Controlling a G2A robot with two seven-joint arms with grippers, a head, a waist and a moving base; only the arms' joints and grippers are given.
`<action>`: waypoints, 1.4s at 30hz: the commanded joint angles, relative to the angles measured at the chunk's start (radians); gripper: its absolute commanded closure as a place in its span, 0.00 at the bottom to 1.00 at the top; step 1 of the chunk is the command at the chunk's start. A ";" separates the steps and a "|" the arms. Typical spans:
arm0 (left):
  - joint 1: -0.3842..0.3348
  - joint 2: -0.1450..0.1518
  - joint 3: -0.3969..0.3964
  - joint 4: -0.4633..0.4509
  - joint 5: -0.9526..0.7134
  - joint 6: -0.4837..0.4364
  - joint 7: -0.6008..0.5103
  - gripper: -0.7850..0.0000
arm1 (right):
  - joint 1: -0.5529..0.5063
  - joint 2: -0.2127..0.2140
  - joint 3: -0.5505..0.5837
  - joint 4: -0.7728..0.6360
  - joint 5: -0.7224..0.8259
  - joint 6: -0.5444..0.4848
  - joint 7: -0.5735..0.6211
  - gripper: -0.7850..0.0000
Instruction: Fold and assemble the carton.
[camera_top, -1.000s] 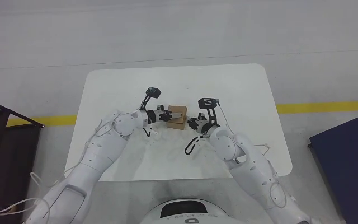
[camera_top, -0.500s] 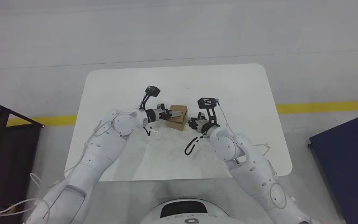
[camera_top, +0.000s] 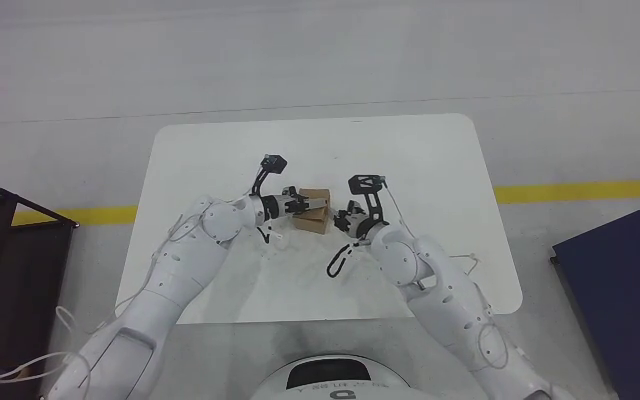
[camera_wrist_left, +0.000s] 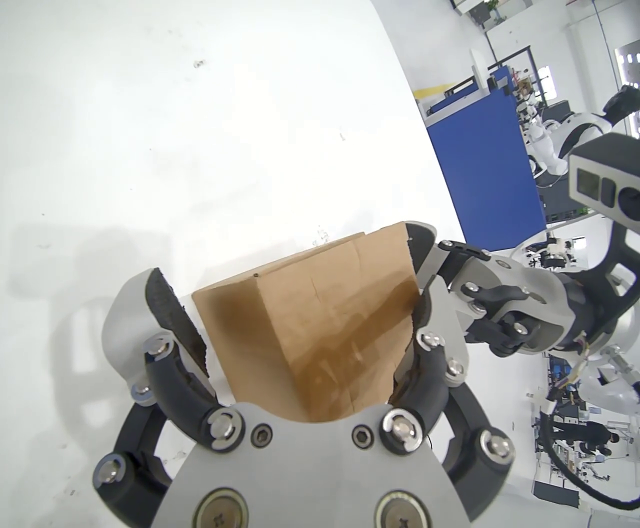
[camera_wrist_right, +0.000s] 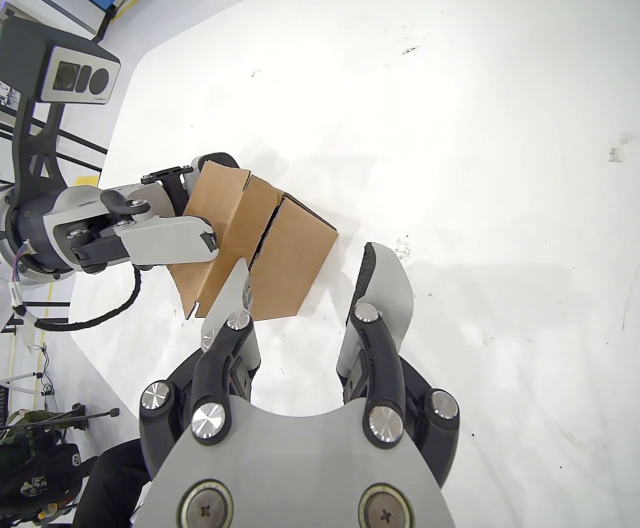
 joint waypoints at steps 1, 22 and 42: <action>-0.001 -0.001 0.001 0.002 0.000 -0.001 0.001 0.00 | -0.001 0.000 -0.001 -0.001 -0.003 -0.002 -0.001 0.46; 0.002 -0.002 -0.016 0.024 -0.075 -0.033 -0.015 0.00 | 0.044 -0.002 0.045 0.124 0.246 -0.210 0.044 0.51; -0.010 -0.009 0.005 0.045 -0.053 -0.020 -0.017 0.00 | 0.050 0.001 0.041 0.136 0.242 -0.203 0.034 0.50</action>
